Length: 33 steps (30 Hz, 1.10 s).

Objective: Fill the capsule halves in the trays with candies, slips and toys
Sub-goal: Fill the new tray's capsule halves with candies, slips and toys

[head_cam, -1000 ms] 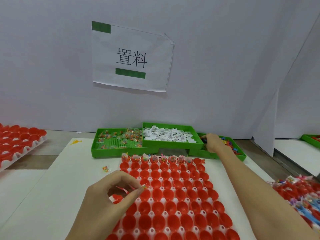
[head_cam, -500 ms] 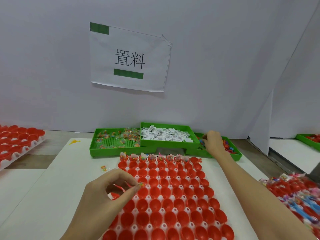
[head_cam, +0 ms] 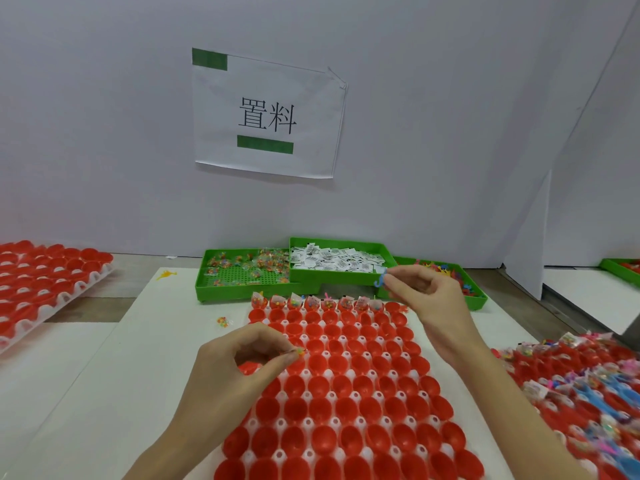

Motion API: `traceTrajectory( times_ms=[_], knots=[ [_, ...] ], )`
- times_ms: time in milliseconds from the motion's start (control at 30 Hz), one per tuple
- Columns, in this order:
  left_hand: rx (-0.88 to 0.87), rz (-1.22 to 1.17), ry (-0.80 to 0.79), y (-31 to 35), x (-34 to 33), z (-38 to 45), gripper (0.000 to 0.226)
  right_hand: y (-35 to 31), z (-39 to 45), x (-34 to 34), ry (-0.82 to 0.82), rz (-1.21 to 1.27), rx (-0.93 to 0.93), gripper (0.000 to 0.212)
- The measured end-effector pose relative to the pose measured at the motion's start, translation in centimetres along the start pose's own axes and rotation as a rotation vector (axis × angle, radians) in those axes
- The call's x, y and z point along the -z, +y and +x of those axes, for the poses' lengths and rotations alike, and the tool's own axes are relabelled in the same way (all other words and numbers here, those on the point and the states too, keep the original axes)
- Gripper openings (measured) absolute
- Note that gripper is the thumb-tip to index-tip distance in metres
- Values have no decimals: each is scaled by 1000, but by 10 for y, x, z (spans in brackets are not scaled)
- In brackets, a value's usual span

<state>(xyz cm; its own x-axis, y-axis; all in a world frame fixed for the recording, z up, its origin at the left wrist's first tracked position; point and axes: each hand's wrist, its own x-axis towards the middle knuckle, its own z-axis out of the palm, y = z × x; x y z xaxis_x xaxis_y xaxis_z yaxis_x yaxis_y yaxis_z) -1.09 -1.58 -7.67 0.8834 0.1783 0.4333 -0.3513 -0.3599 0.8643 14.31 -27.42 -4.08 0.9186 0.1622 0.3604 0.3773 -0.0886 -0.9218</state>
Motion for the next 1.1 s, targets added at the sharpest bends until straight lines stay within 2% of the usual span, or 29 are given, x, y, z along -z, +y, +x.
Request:
traceTrajectory(
  times_ms=[133,300,500,633,867,933,1000,1100],
  knots=[
    [-7,-37,-37,2,0,0,14,-22,-38,-34,-335,-85,57,16],
    [-20,-71,-82,4,-3,-1,14,-27,-60,-60,-503,-225,158,7],
    [-45,-42,-46,2,-9,-4,17,-26,-68,-57,-513,-189,134,9],
    [-45,-41,-13,3,-15,-6,18,-27,-68,-53,-552,-147,114,17],
    [51,-163,-60,14,-29,2,16,-23,-58,-37,-570,-102,107,21],
    [115,-231,-59,17,-36,9,15,-19,-53,-30,-542,-95,84,28],
    [143,-248,-67,20,-43,20,10,-12,-45,-21,-504,-124,89,24],
    [64,7,-140,17,-58,41,8,2,-27,1,-344,-151,72,14]
  ],
)
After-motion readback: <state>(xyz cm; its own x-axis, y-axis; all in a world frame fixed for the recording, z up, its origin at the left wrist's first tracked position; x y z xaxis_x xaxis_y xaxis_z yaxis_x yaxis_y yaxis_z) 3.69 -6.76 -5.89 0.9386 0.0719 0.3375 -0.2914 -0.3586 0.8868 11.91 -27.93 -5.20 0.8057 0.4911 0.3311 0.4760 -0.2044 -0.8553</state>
